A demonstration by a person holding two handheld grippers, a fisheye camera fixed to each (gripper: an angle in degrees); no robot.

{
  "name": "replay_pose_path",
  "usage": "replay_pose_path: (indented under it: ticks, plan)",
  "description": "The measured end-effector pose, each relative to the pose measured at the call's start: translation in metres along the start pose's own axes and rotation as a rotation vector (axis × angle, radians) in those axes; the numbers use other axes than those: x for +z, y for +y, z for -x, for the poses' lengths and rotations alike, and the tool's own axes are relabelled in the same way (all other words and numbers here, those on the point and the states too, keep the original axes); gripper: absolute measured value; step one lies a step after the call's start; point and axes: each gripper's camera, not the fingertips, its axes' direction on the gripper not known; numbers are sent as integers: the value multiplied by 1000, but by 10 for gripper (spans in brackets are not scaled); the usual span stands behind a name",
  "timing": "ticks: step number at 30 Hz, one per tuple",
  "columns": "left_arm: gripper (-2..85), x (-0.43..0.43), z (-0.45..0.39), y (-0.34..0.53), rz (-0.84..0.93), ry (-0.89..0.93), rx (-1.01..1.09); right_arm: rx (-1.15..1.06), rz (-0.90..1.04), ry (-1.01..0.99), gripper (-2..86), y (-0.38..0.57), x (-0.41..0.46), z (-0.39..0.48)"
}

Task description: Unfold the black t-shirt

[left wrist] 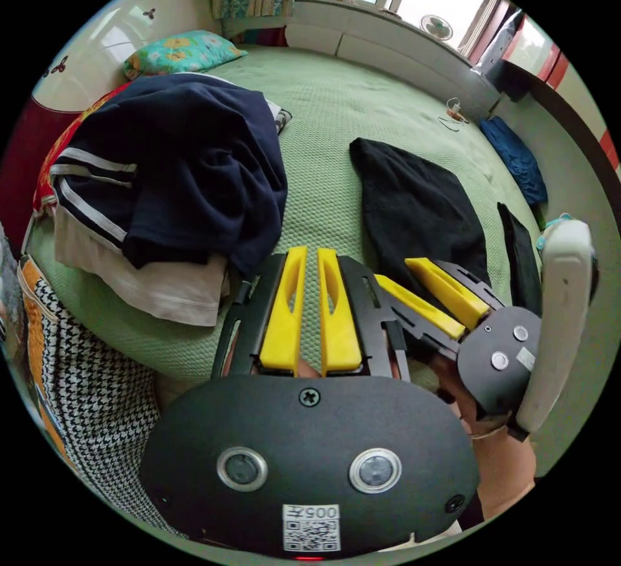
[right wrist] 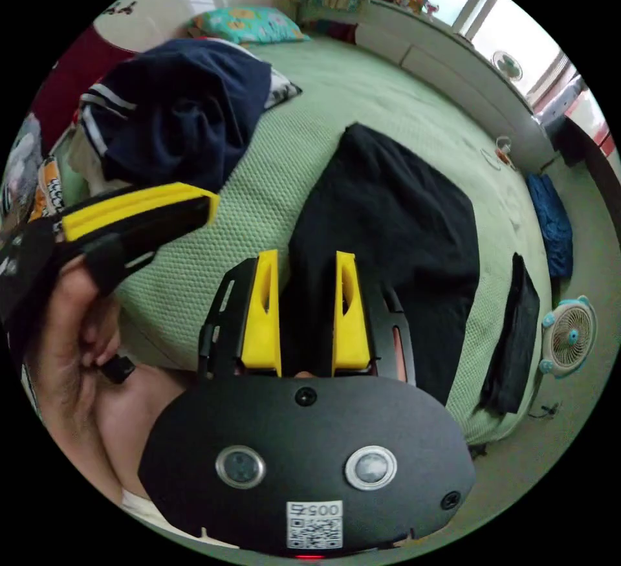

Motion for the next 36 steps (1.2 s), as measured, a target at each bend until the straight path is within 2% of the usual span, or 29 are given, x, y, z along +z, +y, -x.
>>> replay_pose_path:
  ticks: [6, 10, 15, 26, 36]
  plan:
    - [44, 2, -10, -1, 22, 2, 35, 83, -63, -99, -9, 7, -10, -42]
    - [43, 2, -22, -1, 24, 4, 58, 132, -120, -177, -14, 15, -25, -78]
    - [41, 3, -47, -3, 33, 14, 98, 182, -161, -169, -15, 28, -36, -120]
    - [41, 7, -111, -7, 35, 0, 187, 385, -214, -43, -15, 77, -57, -261]
    - [41, 7, -148, -9, 27, -15, 246, 601, -174, 126, -8, 116, -43, -370]
